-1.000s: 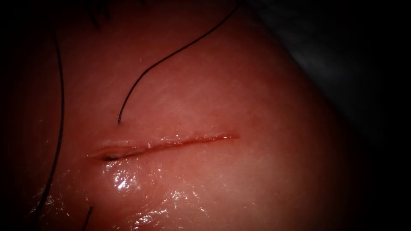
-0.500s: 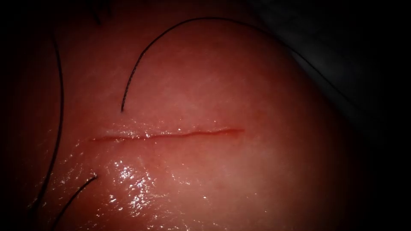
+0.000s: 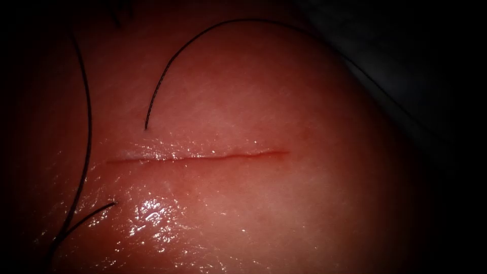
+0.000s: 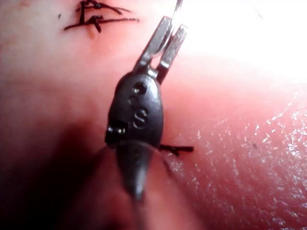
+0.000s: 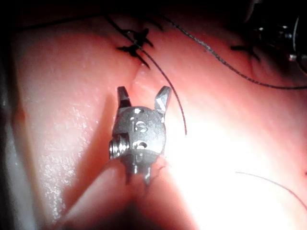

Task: Wound Closure
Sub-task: Pull the string through the cut with the right gripper

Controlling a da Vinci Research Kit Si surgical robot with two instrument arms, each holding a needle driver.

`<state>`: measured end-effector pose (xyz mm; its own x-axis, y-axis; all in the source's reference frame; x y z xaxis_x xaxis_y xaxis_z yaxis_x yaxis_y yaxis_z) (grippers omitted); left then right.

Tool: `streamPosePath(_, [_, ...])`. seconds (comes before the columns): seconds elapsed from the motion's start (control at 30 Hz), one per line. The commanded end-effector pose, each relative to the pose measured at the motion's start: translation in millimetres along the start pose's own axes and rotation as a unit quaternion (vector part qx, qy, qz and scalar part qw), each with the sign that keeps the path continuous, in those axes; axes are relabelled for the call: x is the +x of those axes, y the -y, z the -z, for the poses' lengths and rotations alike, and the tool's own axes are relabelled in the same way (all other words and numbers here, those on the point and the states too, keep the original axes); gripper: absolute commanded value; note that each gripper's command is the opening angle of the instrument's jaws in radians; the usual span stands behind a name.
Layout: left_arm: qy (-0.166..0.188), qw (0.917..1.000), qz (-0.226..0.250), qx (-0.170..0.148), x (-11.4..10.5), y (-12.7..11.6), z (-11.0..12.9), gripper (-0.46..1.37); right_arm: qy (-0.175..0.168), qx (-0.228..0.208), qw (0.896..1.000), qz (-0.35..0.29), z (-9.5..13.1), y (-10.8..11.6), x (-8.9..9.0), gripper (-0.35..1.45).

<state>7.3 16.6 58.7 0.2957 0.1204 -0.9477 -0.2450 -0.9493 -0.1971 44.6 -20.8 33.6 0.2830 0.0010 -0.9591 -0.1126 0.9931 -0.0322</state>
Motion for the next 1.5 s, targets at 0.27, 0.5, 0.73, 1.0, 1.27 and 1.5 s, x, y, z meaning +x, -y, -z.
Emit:
streamPosePath(0.27, [-0.001,1.0,0.0,-0.007,0.0,-0.1,0.0,-0.35,0.028,-0.003,1.0,0.0,-2.6,-2.8,-2.7,1.11])
streamPosePath(0.5, [-0.001,1.0,0.001,-0.007,0.1,-0.1,0.0,-0.35,0.05,0.002,0.999,0.005,-4.9,-4.5,-5.2,1.07])
streamPosePath(0.73, [-0.001,1.0,0.001,-0.007,0.1,-0.1,0.0,-0.35,0.067,0.009,0.998,0.012,-7.2,-4.4,-7.5,1.06])
streamPosePath(1.0, [-0.001,1.0,0.001,-0.008,0.1,0.0,0.1,-0.35,0.077,0.087,0.993,0.016,-8.2,-3.1,-8.5,-0.35])
streamPosePath(1.27, [-0.001,1.0,0.001,-0.008,0.2,0.0,0.2,-0.35,0.048,0.081,0.995,0.018,-6.0,-1.9,-6.4,-0.35])
streamPosePath(1.5, [-0.001,1.0,0.002,-0.008,0.2,0.0,0.2,-0.35,0.015,0.072,0.997,0.016,-3.5,0.1,-2.7,-0.35])
